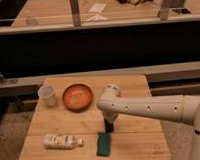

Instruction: Push the eraser across the table

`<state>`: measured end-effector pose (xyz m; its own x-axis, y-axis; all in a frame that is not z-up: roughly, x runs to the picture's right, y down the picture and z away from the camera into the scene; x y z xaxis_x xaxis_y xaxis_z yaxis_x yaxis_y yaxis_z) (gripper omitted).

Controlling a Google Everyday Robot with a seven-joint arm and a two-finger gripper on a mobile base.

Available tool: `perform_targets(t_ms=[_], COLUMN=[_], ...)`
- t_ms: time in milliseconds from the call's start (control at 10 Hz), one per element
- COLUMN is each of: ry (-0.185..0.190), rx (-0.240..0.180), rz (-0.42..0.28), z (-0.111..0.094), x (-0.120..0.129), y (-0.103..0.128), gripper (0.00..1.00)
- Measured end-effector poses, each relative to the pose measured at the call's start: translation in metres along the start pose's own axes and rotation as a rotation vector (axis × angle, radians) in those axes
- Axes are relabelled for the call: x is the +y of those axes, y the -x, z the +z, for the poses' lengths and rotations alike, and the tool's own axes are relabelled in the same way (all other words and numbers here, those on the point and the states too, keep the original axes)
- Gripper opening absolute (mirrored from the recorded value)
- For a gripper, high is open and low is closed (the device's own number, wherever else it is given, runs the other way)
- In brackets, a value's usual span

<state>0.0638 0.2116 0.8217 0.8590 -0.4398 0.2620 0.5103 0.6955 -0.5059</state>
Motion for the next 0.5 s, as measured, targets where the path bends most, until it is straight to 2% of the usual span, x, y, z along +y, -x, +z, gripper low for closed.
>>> perform_targets(t_ms=[500], ry=[0.0], rx=[0.0], rz=[0.0], z=[0.0], x=[-0.0001], y=[0.0], gripper=[0.12])
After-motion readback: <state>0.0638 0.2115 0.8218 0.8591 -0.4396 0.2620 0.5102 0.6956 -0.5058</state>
